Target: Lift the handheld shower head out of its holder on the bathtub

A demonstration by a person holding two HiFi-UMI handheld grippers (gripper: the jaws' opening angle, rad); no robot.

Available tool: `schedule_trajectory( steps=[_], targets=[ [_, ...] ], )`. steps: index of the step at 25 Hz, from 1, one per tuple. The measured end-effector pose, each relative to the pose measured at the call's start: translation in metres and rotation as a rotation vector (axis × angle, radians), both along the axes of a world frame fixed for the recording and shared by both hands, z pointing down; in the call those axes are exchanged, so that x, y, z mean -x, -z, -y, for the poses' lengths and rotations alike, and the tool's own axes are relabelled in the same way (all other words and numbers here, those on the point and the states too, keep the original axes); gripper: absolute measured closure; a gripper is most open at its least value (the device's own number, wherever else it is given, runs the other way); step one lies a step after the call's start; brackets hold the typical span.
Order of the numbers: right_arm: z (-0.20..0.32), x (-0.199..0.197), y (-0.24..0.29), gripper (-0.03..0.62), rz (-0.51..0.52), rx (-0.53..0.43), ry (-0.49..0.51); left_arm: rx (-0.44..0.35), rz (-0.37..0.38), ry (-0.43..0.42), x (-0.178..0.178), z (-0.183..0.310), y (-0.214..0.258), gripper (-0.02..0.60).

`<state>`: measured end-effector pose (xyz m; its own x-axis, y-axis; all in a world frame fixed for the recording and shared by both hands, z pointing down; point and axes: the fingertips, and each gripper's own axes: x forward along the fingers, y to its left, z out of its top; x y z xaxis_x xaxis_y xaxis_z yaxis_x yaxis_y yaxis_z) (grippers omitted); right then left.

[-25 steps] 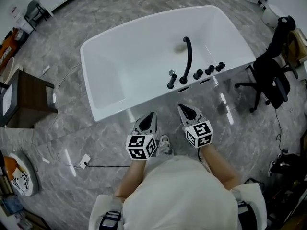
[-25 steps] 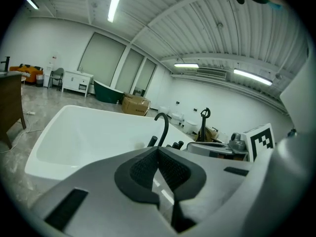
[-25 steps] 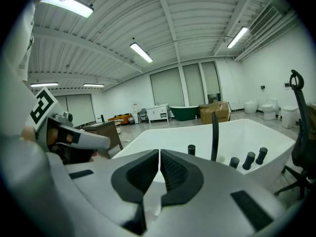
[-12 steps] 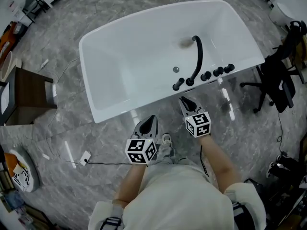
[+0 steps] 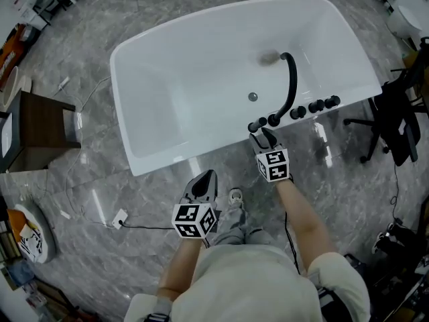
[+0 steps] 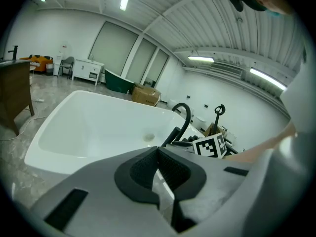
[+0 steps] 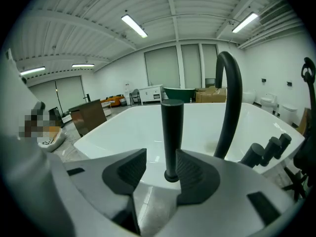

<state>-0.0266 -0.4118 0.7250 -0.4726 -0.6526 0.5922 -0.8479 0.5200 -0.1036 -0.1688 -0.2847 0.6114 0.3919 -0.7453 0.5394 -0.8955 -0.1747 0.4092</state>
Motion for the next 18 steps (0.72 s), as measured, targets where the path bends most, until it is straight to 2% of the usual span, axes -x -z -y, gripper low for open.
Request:
schedule_trajectory(
  steps=[12,14,18],
  targets=[
    [0.032,0.001,-0.044,0.419,-0.069,0.057,-0.018,0.041,0.001,0.020,0.005,0.001,-0.016,0.560],
    [0.033,0.000,-0.045,0.448,-0.086,0.060,-0.020,0.037,0.002,0.025,0.008,0.001,-0.015,0.561],
    [0.033,0.002,-0.044,0.451,-0.112,0.068,-0.013,0.033,0.003,0.032,0.014,0.002,-0.014,0.560]
  ],
)
